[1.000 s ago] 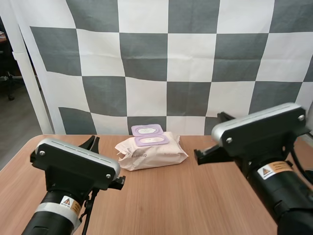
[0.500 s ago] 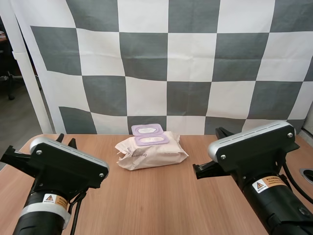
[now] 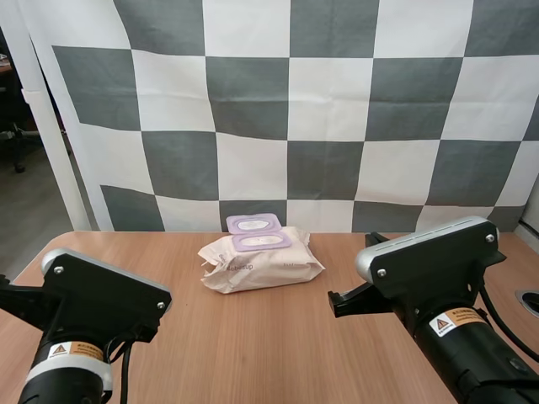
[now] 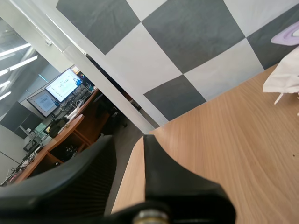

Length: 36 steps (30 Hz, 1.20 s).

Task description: Open the wet wipes lid

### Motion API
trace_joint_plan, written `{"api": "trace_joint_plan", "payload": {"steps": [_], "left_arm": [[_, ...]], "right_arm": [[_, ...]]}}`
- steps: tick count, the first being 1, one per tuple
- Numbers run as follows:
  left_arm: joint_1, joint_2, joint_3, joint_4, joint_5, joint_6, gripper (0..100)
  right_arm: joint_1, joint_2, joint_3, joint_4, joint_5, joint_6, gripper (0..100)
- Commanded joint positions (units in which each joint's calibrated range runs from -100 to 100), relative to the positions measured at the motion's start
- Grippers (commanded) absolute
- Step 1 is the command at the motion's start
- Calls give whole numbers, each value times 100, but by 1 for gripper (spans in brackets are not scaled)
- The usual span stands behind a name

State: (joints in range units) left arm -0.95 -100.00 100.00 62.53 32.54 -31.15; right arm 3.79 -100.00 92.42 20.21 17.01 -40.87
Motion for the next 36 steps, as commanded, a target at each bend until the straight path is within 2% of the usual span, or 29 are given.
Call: {"api": "trace_joint_plan", "payload": {"steps": [1,5,8,12,16,18,28,36], "left_arm": [[2,0,0,-5214,-48,2403,37],[9,0,0,-5214,14,1702,37],[20,0,0,-5214,-6,1591,37],[20,0,0,-5203,-47,1428,37],[20,0,0,-5108,-103,1098,37],[20,0,0,-5020,-118,949,37],[36,0,0,-4699,-101,326,37],[57,0,0,-4765,-62,-6,37]], "right_arm": [[-19,0,-2,5,438,36,0],[-63,0,-2,5,1213,91,0],[-97,0,-2,-153,1450,565,0],[-163,0,16,-722,1804,1294,0],[-163,0,435,-1201,2018,1519,0],[-163,0,758,-1438,1745,1631,0],[-196,0,758,-1461,1566,1875,0],[-196,0,758,-1461,1566,1885,0]]}}
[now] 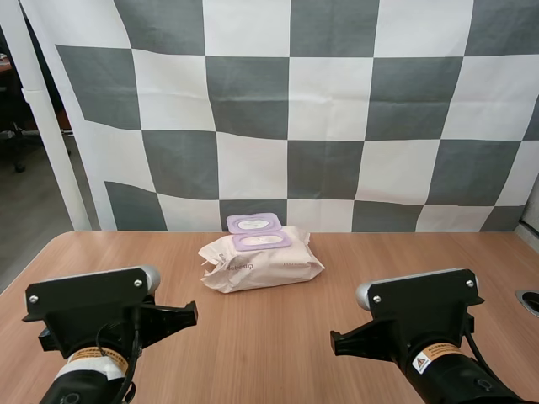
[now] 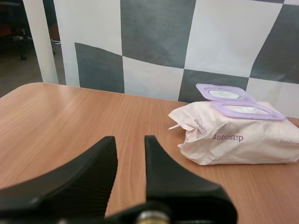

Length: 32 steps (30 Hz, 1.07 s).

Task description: Open the wet wipes lid

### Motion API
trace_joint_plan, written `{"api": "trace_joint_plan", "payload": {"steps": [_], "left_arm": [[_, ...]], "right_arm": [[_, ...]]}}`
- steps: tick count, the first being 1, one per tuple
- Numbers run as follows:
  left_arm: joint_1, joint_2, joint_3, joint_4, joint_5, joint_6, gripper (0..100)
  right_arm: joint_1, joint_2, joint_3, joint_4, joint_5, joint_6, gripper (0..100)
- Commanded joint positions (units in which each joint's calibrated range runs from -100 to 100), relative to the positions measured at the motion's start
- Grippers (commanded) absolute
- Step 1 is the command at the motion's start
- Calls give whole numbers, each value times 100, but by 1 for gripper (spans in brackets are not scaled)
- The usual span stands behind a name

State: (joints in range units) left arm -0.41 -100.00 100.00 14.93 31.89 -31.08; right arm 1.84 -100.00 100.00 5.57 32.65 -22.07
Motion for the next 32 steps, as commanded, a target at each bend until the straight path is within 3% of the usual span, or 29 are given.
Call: {"api": "trace_joint_plan", "payload": {"steps": [1,32], "left_arm": [[2,0,0,-5,4,-13,37],[2,0,0,6,-45,-12,37]], "right_arm": [[-1,0,0,4,2,5,0],[-54,0,0,-32,-30,5,0]]}}
